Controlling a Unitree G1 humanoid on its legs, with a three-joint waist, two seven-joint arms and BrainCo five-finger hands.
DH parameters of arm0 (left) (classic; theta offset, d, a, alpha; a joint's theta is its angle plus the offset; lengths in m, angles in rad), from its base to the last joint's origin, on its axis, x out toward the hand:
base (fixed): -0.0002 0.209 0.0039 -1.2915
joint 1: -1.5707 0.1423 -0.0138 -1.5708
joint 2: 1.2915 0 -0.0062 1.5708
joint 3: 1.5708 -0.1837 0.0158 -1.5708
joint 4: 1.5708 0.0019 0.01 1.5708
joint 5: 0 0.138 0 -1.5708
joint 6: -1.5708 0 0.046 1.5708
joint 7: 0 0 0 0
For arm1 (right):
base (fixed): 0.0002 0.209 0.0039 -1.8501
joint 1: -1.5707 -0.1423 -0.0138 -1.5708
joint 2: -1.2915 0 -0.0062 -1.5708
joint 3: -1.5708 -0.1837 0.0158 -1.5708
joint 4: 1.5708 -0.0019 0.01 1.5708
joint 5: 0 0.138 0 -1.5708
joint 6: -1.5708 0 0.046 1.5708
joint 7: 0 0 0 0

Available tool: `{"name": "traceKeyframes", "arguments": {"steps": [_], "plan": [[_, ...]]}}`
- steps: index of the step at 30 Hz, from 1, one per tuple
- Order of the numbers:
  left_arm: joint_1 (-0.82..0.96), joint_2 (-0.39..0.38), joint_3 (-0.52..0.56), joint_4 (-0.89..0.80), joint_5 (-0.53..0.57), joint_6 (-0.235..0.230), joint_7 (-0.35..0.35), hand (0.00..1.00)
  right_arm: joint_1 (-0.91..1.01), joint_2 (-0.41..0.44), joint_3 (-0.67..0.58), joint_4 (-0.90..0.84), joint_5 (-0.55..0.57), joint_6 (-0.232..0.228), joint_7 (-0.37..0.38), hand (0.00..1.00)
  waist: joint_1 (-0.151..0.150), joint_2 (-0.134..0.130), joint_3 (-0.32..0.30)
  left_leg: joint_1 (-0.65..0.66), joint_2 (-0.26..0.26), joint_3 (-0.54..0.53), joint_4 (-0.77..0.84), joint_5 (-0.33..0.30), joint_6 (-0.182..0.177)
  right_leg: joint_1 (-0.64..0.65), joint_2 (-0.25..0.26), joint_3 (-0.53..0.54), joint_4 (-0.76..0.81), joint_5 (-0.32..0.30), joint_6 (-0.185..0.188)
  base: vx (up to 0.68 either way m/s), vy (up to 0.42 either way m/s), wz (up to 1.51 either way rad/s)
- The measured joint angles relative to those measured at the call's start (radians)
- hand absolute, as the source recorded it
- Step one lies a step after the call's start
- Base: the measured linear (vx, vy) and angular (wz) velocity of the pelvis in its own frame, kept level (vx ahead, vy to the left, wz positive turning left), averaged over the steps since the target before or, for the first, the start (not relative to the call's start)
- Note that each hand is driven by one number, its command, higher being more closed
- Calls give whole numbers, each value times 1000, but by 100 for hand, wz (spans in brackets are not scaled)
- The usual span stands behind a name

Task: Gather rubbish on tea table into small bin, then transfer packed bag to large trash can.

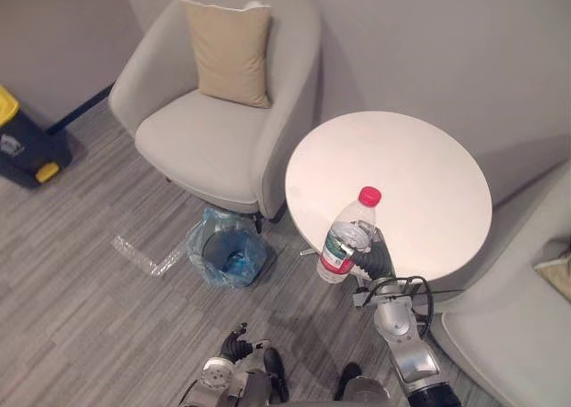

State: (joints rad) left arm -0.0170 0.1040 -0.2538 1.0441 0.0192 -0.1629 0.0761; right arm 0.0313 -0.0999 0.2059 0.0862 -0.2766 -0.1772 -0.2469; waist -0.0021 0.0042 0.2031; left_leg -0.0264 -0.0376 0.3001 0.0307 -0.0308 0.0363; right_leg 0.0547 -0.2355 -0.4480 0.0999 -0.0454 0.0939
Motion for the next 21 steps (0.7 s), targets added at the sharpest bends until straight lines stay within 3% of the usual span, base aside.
{"name": "traceKeyframes", "arguments": {"steps": [3, 6, 9, 10, 12, 14, 15, 16, 17, 18, 21], "plan": [[2, 3, 2, 10, 0, -1, 1, 0, -25, 32, 34, 60, -8, 0, 9, 100, 5, -1, -1, 42, -18, -5, -70, 36, 9, 9, -4, 25, -1, -1, 1, -77, 50, 3], [8, 2, 35, 11, 19, -1, 2, 0, -31, 44, 61, 109, -30, 1, 23, 100, 9, -1, -1, 71, -37, -17, -135, 59, 14, 2, -20, 25, 30, -38, 29, -87, -6, 10], [10, 12, 42, 11, 27, -1, 2, 0, -18, 35, 70, 122, -32, 3, 38, 100, 6, -22, 7, 90, -70, -67, -140, 45, 28, -5, -60, 45, 150, -159, 52, -44, -22, 44], [11, 15, 44, 11, 28, -1, 2, 0, -17, 35, 71, 122, -32, 3, 40, 100, 5, -27, 8, 94, -75, -72, -139, 40, 28, -7, -56, 73, 165, -185, 49, -3, -43, 58], [14, 22, 72, 12, 26, -5, 3, 0, -17, 28, 70, 120, -31, 2, 44, 100, 5, -51, 4, 89, -96, -107, -111, 26, 43, -37, -10, 222, 209, -261, 9, 118, -37, 64], [14, 32, 79, 11, 19, -7, 7, 0, -15, 13, 69, 121, -31, 2, 49, 100, 7, -71, 3, 80, -122, -162, -79, 3, 65, -32, -19, 246, 253, -256, 4, 220, -41, 63], [14, 28, 82, 13, 16, -6, 10, 0, -20, 3, 63, 122, -31, 4, 51, 100, 4, -62, 9, 71, -117, -205, -45, -16, 84, -95, -14, 270, 412, -229, -39, 243, -32, 61], [12, 26, 84, 13, 10, -4, 10, 0, -19, -9, 61, 123, -30, 4, 52, 100, 3, -42, 15, 62, -99, -226, -17, -33, 85, -128, 6, 286, 450, -248, -53, 229, -25, 70], [7, 16, 89, 20, -5, 0, 12, 0, -10, -20, 60, 124, -29, 4, 53, 100, -10, -8, 24, 62, -50, -268, 28, -69, 77, -155, 92, 337, 441, -279, -63, 239, -25, 95], [10, 15, 87, 29, -4, 0, 12, 0, 2, -24, 64, 123, -28, 5, 57, 100, -10, 8, 18, 69, -19, -316, 42, -80, 58, -201, 162, 368, 423, -274, -57, 274, -37, 114], [9, 19, 80, 39, -3, 0, 7, 0, 15, -23, 61, 118, -15, 5, 63, 100, -16, -25, 1, 93, -29, -388, 50, -92, 32, -260, 182, 396, 346, -241, -47, 342, -118, 110]]}}
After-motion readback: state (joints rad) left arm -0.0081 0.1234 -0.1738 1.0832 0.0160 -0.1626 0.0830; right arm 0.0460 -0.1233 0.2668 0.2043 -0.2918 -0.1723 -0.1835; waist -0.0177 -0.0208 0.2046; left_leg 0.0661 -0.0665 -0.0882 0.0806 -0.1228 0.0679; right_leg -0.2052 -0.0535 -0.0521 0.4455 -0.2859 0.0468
